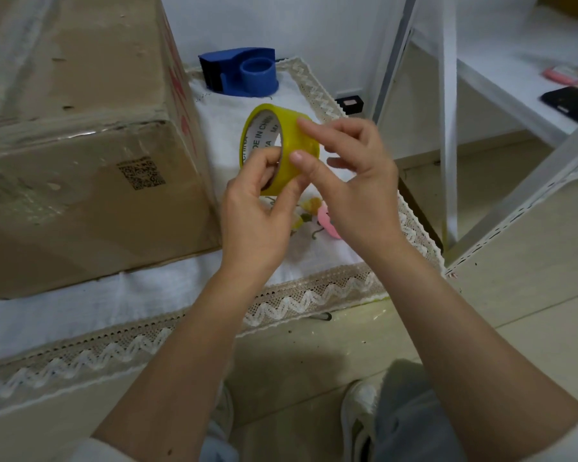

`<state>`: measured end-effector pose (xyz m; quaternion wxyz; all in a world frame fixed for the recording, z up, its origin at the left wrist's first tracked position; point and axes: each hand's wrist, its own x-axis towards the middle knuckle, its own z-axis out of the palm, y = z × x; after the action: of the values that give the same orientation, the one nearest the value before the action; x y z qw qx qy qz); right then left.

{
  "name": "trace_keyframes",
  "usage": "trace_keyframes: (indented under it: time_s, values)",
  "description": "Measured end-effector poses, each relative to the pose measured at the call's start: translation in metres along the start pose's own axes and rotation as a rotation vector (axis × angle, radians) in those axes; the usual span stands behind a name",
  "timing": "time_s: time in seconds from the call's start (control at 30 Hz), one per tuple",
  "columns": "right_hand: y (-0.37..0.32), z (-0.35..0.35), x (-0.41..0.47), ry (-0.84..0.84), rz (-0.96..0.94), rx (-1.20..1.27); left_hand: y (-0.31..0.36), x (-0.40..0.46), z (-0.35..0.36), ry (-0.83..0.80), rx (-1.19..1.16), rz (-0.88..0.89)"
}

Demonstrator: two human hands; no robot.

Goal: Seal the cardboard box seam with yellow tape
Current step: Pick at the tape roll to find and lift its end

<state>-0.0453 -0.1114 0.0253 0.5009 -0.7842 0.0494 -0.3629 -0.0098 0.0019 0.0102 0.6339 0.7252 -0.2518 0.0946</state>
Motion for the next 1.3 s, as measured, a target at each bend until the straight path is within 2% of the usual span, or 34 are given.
trace_keyframes:
  time_s: [0.1, 0.23, 0.43, 0.63, 0.8, 0.9, 0.97, 1.1, 1.17, 1.23, 1.3]
  values:
    - [0.008, -0.001, 0.003, 0.086, -0.136, -0.012, 0.002, 0.002, -0.003, -0.048, -0.014, 0.0]
    - [0.009, -0.002, 0.006, 0.108, -0.167, 0.023, 0.0, 0.002, -0.007, -0.082, -0.012, -0.013]
    - [0.016, 0.0, 0.004, 0.168, -0.357, -0.189, 0.005, 0.003, -0.008, -0.089, -0.005, -0.044]
    - [0.021, 0.004, 0.002, 0.103, -0.319, -0.242, 0.008, 0.005, -0.007, -0.056, -0.028, -0.165]
    - [0.018, 0.004, 0.0, 0.005, -0.1, -0.086, 0.005, 0.01, -0.009, -0.037, -0.089, -0.284]
    - [0.018, -0.001, 0.0, -0.078, 0.063, 0.041, 0.004, 0.01, -0.012, -0.118, 0.05, -0.203]
    - [0.016, -0.003, 0.001, -0.112, 0.127, 0.091, 0.003, 0.01, -0.011, -0.116, 0.096, -0.16]
    - [0.012, -0.01, 0.008, -0.06, 0.231, 0.266, 0.0, 0.013, -0.01, -0.021, 0.042, -0.161]
    - [0.009, -0.013, 0.009, -0.017, 0.274, 0.196, -0.001, 0.012, -0.011, 0.002, 0.023, -0.142]
    - [0.005, -0.011, 0.008, -0.067, 0.413, 0.111, 0.001, 0.011, -0.01, 0.02, 0.029, -0.08]
    - [0.001, -0.007, 0.007, -0.195, 0.658, 0.152, 0.003, 0.009, -0.009, 0.04, 0.037, -0.007]
